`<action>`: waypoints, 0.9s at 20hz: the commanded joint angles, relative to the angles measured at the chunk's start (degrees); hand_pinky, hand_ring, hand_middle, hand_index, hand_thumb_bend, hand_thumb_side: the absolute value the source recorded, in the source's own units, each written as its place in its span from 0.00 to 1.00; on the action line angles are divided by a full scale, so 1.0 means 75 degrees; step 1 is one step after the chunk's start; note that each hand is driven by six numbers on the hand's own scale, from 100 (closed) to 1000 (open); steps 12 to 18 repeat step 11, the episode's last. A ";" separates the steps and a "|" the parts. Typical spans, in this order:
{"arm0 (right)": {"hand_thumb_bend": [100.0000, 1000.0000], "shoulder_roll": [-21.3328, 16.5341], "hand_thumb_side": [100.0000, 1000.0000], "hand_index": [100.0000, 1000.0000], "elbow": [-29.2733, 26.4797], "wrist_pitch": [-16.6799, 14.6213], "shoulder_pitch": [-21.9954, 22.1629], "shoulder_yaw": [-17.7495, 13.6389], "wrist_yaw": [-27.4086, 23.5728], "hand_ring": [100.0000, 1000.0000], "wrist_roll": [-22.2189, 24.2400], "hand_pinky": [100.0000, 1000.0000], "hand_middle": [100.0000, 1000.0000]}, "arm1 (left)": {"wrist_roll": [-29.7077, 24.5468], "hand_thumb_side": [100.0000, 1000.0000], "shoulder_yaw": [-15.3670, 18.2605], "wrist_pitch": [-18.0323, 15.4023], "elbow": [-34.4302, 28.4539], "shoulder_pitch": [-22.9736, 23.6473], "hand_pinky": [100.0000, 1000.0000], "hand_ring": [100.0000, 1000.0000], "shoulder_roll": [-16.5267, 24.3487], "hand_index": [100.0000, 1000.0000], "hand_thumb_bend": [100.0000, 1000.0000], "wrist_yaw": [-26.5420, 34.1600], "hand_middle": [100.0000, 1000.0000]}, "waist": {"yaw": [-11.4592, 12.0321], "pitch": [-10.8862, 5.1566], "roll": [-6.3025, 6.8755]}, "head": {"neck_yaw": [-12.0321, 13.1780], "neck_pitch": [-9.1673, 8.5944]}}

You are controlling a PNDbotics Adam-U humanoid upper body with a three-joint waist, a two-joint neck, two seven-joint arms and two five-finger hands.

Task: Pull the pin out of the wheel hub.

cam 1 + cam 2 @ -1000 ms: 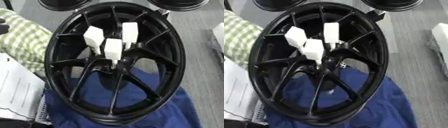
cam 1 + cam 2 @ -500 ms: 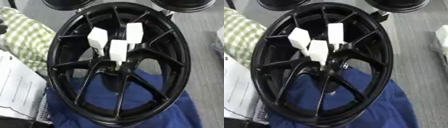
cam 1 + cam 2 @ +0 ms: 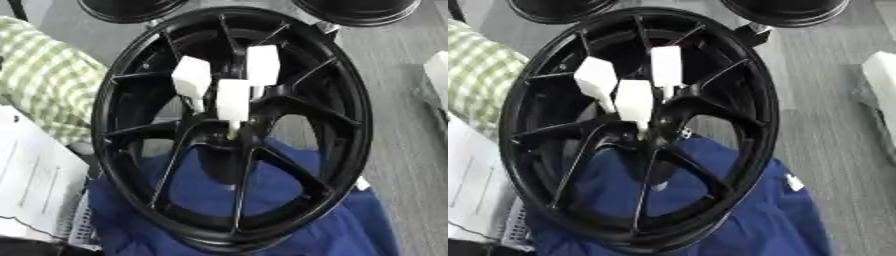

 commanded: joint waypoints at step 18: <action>0.00 -0.0451 0.51 0.74 -0.0182 -0.0719 -0.1009 0.0407 -0.3135 0.77 -0.0021 1.00 0.61 | -0.0130 0.52 -0.0087 -0.0013 -0.0183 -0.0209 0.71 0.59 0.0082 0.76 0.00 0.0062 0.55 | 0.0104 -0.0199 -0.0030 | -0.0123 -0.0077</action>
